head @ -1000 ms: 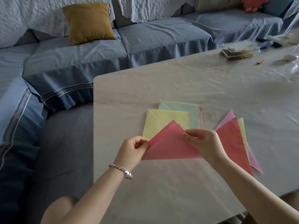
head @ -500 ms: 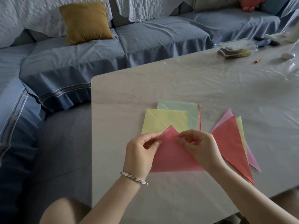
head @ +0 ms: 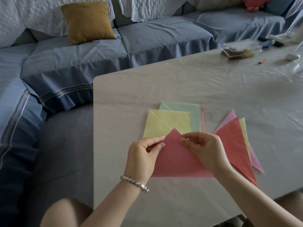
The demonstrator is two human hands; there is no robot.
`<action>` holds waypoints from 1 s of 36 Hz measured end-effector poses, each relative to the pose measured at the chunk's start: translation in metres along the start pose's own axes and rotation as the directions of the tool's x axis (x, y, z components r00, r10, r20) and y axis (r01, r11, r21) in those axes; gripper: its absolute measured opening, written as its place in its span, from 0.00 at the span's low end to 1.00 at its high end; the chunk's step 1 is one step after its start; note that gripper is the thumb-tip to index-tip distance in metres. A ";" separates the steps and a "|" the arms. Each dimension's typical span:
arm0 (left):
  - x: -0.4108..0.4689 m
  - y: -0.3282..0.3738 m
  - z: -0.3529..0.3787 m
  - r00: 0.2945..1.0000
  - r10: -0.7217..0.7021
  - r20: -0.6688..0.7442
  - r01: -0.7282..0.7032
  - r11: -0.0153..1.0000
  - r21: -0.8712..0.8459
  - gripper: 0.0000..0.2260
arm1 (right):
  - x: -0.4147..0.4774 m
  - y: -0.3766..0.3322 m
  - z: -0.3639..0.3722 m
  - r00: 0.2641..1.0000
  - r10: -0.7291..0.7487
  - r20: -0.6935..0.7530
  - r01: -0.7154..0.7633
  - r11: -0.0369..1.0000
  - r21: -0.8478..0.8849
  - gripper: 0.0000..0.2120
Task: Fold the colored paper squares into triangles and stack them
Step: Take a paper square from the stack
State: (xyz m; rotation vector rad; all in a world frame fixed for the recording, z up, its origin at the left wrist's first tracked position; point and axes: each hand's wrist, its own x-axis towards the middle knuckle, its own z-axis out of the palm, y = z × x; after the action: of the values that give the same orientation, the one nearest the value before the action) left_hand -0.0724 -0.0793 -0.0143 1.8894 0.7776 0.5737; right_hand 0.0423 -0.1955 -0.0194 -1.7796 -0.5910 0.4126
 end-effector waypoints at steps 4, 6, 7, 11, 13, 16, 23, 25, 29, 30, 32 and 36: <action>-0.002 0.001 0.000 1.000 0.030 -0.008 -0.030 1.000 0.008 0.08 | 0.000 -0.004 0.000 1.000 0.024 0.012 -0.024 1.000 0.012 0.08; -0.003 0.001 0.000 0.997 0.069 -0.022 -0.069 0.997 0.031 0.08 | 0.000 -0.005 -0.001 0.999 0.044 0.015 -0.044 0.999 0.025 0.08; -0.003 0.001 0.001 0.995 0.096 -0.033 -0.094 0.994 0.051 0.08 | -0.001 -0.006 -0.001 0.998 0.053 0.015 -0.054 0.998 0.032 0.08; -0.005 -0.001 0.003 0.973 0.215 -0.081 -0.200 0.966 0.164 0.08 | -0.003 -0.008 -0.001 0.996 0.082 0.029 -0.083 0.995 0.049 0.08; -0.006 -0.003 0.003 0.956 0.274 -0.103 -0.249 0.946 0.209 0.08 | -0.003 -0.010 -0.001 0.995 0.092 0.040 -0.094 0.994 0.055 0.07; -0.008 -0.004 0.004 0.937 0.326 -0.128 -0.289 0.927 0.240 0.08 | -0.004 -0.012 -0.002 0.993 0.105 0.047 -0.108 0.992 0.059 0.07; -0.010 -0.004 0.002 0.928 0.359 -0.100 -0.328 0.914 0.240 0.09 | -0.005 -0.012 -0.003 0.988 0.137 0.065 -0.140 0.989 0.040 0.06; -0.011 -0.004 0.002 0.929 0.358 -0.097 -0.327 0.914 0.240 0.09 | -0.005 -0.012 -0.004 0.988 0.137 0.072 -0.140 0.990 0.031 0.07; -0.013 -0.002 0.001 0.934 0.345 -0.099 -0.317 0.922 0.221 0.08 | -0.003 -0.011 -0.005 0.987 0.134 0.086 -0.136 0.991 0.015 0.07; -0.013 -0.002 0.001 0.942 0.322 -0.095 -0.297 0.932 0.206 0.08 | -0.003 -0.010 -0.006 0.987 0.134 0.092 -0.136 0.991 0.008 0.07; -0.013 0.000 0.001 0.959 0.268 -0.095 -0.247 0.951 0.186 0.07 | -0.003 -0.009 -0.007 0.986 0.126 0.109 -0.127 0.992 0.000 0.08; -0.009 0.009 -0.002 0.977 0.206 -0.049 -0.197 0.968 0.158 0.08 | -0.002 -0.009 -0.009 0.979 0.059 0.193 -0.037 0.993 -0.116 0.09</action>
State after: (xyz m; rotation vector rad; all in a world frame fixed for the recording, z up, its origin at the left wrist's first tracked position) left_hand -0.0774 -0.0877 -0.0053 2.1154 0.6913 0.7231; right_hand 0.0436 -0.2017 -0.0080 -1.8758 -0.7227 0.6037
